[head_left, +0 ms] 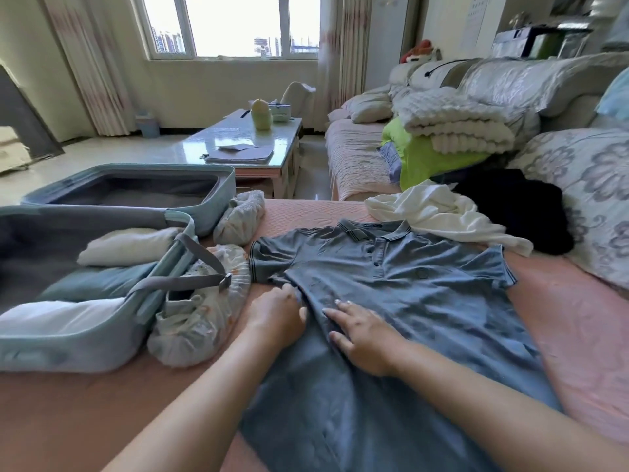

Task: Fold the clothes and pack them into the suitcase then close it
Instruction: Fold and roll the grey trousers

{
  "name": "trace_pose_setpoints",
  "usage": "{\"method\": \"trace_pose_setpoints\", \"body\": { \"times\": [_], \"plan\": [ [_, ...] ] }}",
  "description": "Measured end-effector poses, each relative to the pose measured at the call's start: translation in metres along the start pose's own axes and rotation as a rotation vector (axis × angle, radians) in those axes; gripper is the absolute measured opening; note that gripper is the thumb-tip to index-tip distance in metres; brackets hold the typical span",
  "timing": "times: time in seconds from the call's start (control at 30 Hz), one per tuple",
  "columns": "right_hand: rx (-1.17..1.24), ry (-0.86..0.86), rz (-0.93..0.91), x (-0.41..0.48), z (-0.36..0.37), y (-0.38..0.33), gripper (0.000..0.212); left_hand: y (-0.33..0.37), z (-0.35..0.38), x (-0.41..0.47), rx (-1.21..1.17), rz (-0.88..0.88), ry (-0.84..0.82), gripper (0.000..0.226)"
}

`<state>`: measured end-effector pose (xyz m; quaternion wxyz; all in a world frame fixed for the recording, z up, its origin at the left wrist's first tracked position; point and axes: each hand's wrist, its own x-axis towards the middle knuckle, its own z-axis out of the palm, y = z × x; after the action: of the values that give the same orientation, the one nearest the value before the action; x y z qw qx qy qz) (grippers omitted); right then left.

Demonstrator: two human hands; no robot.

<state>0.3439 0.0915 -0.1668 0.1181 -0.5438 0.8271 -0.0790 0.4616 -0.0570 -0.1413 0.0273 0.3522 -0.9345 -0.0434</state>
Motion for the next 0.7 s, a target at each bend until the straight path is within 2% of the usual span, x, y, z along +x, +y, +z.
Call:
{"method": "trace_pose_setpoints", "body": {
  "times": [0.1, 0.23, 0.3, 0.4, 0.47, 0.53, 0.6, 0.63, 0.7],
  "plan": [
    [-0.057, -0.031, 0.020, -0.024, 0.009, -0.013, 0.061, -0.007, 0.003, -0.036, -0.028, -0.115, -0.087, 0.053],
    [-0.094, -0.051, 0.018, -0.045, 0.010, -0.023, 0.063, -0.026, -0.006, -0.067, -0.138, -0.081, -0.035, 0.032],
    [-0.140, -0.105, 0.017, -0.056, 0.015, -0.021, 0.064, -0.035, -0.014, -0.078, -0.086, -0.094, -0.138, 0.029],
    [-0.152, -0.156, 0.016, -0.069, 0.013, -0.018, 0.065, -0.042, -0.021, -0.092, 0.072, -0.055, -0.223, 0.045],
    [-0.141, -0.142, -0.009, -0.075, 0.011, -0.015, 0.067, -0.037, -0.024, -0.101, 0.161, 0.076, -0.153, 0.056],
    [-0.143, -0.132, -0.050, -0.086, 0.010, -0.012, 0.069, -0.025, -0.025, -0.109, 0.092, 0.332, -0.067, 0.048],
    [-0.145, -0.137, -0.091, -0.099, 0.010, -0.007, 0.068, -0.008, -0.028, -0.123, -0.048, 0.519, -0.142, 0.031],
    [-0.145, -0.140, -0.107, -0.106, 0.008, -0.004, 0.067, 0.001, -0.028, -0.130, -0.072, 0.567, -0.216, 0.033],
    [-0.145, -0.138, -0.126, -0.121, 0.002, 0.007, 0.066, 0.019, -0.021, -0.139, -0.031, 0.657, -0.339, 0.051]
  ]
}}
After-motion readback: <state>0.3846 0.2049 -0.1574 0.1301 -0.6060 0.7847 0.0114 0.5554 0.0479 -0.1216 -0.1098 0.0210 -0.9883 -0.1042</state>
